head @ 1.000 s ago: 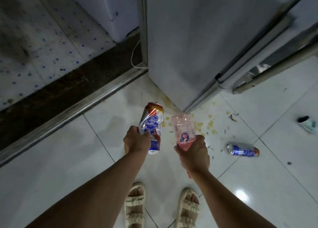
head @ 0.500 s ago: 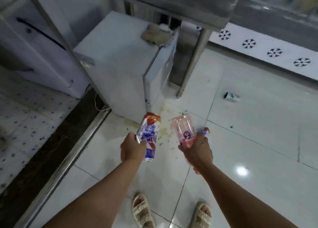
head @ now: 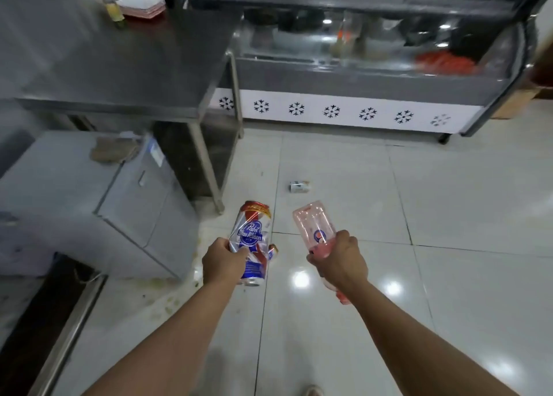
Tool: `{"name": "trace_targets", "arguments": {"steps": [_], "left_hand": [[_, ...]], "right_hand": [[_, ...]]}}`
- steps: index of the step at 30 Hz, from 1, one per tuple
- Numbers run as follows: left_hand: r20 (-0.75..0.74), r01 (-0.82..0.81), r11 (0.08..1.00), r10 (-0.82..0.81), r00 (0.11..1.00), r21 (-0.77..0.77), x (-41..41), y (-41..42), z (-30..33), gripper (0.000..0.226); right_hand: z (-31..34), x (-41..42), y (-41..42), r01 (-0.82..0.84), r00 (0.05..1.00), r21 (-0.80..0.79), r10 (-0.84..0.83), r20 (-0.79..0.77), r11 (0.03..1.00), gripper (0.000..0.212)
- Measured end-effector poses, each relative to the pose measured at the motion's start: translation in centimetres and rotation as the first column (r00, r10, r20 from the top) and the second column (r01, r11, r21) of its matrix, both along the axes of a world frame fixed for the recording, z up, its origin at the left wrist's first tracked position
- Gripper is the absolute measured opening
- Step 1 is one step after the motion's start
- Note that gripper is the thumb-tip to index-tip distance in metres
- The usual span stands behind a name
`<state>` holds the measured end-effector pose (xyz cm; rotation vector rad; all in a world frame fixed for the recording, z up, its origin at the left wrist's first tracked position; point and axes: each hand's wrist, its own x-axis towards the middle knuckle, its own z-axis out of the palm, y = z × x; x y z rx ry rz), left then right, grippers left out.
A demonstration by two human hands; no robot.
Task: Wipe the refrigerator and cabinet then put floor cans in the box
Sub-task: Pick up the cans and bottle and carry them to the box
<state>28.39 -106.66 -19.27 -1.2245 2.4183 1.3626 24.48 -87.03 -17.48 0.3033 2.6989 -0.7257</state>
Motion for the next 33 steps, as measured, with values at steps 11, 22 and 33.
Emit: {"name": "trace_targets", "arguments": {"steps": [11,22,33], "left_hand": [[-0.089,0.326,0.945,-0.323,0.942,0.012,-13.1,22.1,4.8,0.022],[-0.158,0.526,0.849,-0.513,0.843,0.052,-32.0,38.3,6.3,0.024],[-0.195,0.661,0.75,-0.642,0.741,0.041,-48.3,59.5,8.8,0.021]], "right_hand": [[5.3,-6.7,22.9,0.32,0.94,-0.027,-0.321,-0.115,0.947,0.068],[8.4,-21.6,40.1,0.513,0.848,-0.033,-0.512,-0.135,0.858,0.069],[10.7,-34.8,60.0,0.642,0.749,-0.06,-0.642,-0.165,0.764,0.065]]}}
